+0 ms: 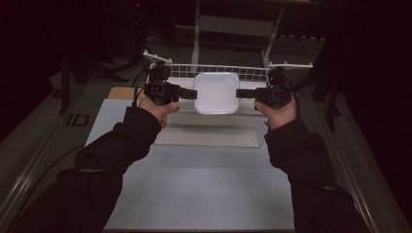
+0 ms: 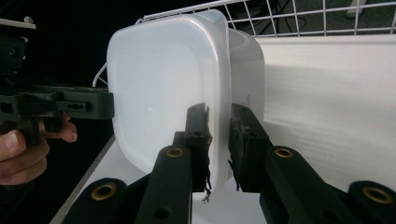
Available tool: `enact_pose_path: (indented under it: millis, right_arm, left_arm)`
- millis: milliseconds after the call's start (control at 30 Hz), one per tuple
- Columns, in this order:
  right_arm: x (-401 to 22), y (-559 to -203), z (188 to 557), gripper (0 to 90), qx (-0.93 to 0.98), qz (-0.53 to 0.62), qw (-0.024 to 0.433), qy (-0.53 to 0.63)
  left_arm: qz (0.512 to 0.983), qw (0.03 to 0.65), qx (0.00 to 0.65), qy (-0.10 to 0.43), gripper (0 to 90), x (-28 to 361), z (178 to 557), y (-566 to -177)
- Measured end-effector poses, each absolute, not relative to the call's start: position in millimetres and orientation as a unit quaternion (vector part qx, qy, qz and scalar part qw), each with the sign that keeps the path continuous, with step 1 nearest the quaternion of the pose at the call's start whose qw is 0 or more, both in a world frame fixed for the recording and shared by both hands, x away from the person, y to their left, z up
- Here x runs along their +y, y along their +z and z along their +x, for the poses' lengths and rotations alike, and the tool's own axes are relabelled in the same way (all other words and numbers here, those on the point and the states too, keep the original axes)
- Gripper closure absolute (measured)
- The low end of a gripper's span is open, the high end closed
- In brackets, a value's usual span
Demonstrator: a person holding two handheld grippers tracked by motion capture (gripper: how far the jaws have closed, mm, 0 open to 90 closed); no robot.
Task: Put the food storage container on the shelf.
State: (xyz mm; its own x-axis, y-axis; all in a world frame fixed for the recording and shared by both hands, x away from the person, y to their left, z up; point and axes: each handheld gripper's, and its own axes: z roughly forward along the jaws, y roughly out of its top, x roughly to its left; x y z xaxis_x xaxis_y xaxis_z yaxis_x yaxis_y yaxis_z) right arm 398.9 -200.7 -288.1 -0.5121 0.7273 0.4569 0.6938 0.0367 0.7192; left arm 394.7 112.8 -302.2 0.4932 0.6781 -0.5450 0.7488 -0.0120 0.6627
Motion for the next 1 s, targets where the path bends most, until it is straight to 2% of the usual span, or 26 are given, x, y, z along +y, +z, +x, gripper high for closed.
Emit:
enact_pose_path:
  millis: [433, 567, 667, 1000]
  right_arm:
    - [-198.7, -293.2, 424.3, 75.9, 0.716, 0.511, -0.005, 0.475]
    - [-194.0, -294.1, 430.7, 69.9, 0.72, 0.518, -0.002, 0.463]
    - [-190.3, -295.0, 434.5, 69.2, 0.719, 0.525, 0.001, 0.456]
    - [-186.3, -297.2, 450.5, 62.1, 0.705, 0.551, -0.027, 0.446]
  left_arm:
    - [0.701, 0.497, 0.509, -0.052, 77.8, 115.0, 418.1, -302.2]
    - [0.699, 0.498, 0.511, -0.045, 74.5, 113.3, 423.4, -303.8]
    - [0.692, 0.5, 0.517, -0.048, 71.9, 114.1, 428.3, -306.7]
    - [0.684, 0.504, 0.524, -0.052, 64.6, 113.8, 442.5, -314.4]
